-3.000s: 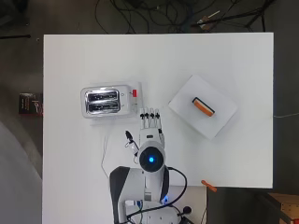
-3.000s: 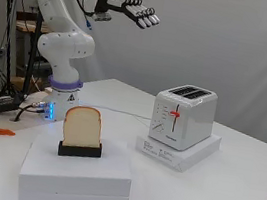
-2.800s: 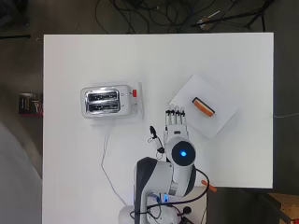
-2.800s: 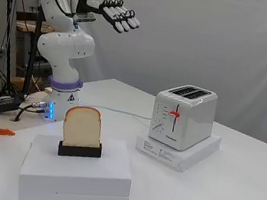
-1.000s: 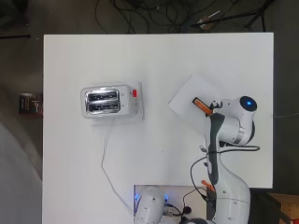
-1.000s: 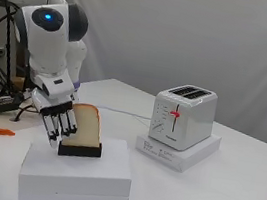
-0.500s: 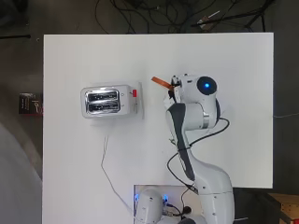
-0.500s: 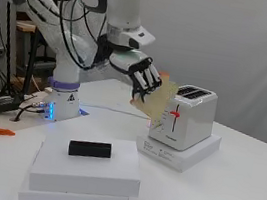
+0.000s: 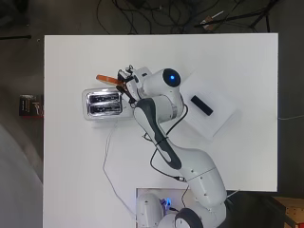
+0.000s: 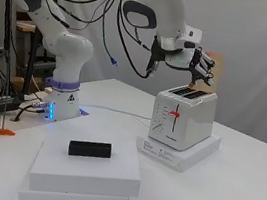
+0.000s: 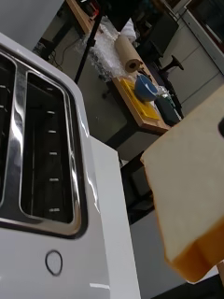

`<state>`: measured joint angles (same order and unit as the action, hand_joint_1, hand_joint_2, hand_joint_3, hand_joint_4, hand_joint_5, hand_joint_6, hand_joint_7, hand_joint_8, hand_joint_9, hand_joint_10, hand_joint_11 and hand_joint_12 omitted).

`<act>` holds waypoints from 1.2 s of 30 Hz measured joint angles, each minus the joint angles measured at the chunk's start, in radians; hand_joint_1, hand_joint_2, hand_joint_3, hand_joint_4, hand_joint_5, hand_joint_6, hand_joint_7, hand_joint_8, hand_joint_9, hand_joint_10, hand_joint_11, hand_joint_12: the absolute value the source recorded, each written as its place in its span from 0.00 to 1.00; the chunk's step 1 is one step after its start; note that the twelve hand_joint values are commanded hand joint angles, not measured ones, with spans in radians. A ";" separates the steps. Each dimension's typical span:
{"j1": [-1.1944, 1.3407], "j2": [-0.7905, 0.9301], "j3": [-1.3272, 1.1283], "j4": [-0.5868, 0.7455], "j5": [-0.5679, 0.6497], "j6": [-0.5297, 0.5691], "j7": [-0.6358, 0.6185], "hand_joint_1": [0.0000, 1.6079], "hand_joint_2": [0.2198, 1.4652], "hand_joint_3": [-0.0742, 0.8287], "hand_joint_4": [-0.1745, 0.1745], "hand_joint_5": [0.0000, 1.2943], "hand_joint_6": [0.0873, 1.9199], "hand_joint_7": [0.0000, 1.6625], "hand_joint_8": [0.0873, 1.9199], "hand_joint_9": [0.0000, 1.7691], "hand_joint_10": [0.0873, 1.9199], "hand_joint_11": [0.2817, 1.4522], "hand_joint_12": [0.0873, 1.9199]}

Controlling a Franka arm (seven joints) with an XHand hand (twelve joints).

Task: Teleoperate dual arm-hand system to toast a bread

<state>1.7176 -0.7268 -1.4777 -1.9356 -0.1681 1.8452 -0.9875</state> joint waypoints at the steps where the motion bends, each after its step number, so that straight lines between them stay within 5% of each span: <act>1: 0.032 -0.003 -0.011 0.000 0.005 0.002 -0.007 0.76 0.75 0.09 0.08 0.56 0.68 0.66 0.41 0.79 0.00 0.40 0.05; 16: 0.144 -0.031 -0.018 -0.017 -0.040 -0.085 -0.172 0.76 0.78 0.08 0.00 0.51 0.70 0.63 0.48 0.76 0.00 0.43 0.01; 36: 0.217 -0.056 -0.154 -0.004 -0.036 -0.033 -0.015 0.77 0.76 0.08 0.00 0.55 0.67 0.66 0.43 0.79 0.00 0.46 0.00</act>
<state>1.9347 -0.7831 -1.6312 -1.9396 -0.2036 1.8123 -1.0024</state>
